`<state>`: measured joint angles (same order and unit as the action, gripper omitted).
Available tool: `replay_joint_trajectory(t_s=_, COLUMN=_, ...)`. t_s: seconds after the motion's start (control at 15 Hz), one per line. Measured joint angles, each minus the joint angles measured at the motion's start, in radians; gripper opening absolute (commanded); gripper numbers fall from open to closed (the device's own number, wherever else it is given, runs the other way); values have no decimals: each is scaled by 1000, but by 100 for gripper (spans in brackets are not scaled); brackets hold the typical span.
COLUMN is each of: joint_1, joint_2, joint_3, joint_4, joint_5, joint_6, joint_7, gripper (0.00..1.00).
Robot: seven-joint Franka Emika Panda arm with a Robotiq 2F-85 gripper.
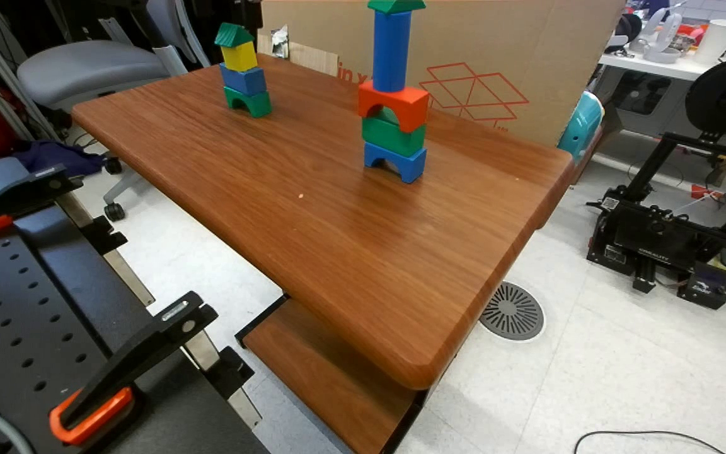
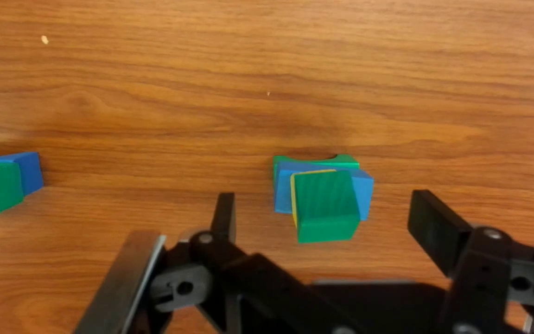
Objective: Pick up the triangular block and put it on the table
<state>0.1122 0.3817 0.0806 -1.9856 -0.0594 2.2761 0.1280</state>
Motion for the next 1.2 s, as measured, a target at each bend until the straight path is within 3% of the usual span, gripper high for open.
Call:
replay_joint_trajectory(t_s=0.47, joint_1=14, joint_2=35, joint_3=-1, joint_4=36, joint_5=-10, joint_6=-1, joint_7=3, gripper=10)
replay_joint_trajectory(t_s=1.2, joint_1=28, joint_2=-19, joint_3=-2, joint_4=-7, joint_5=-40, joint_6=1, joint_7=18, gripper=8)
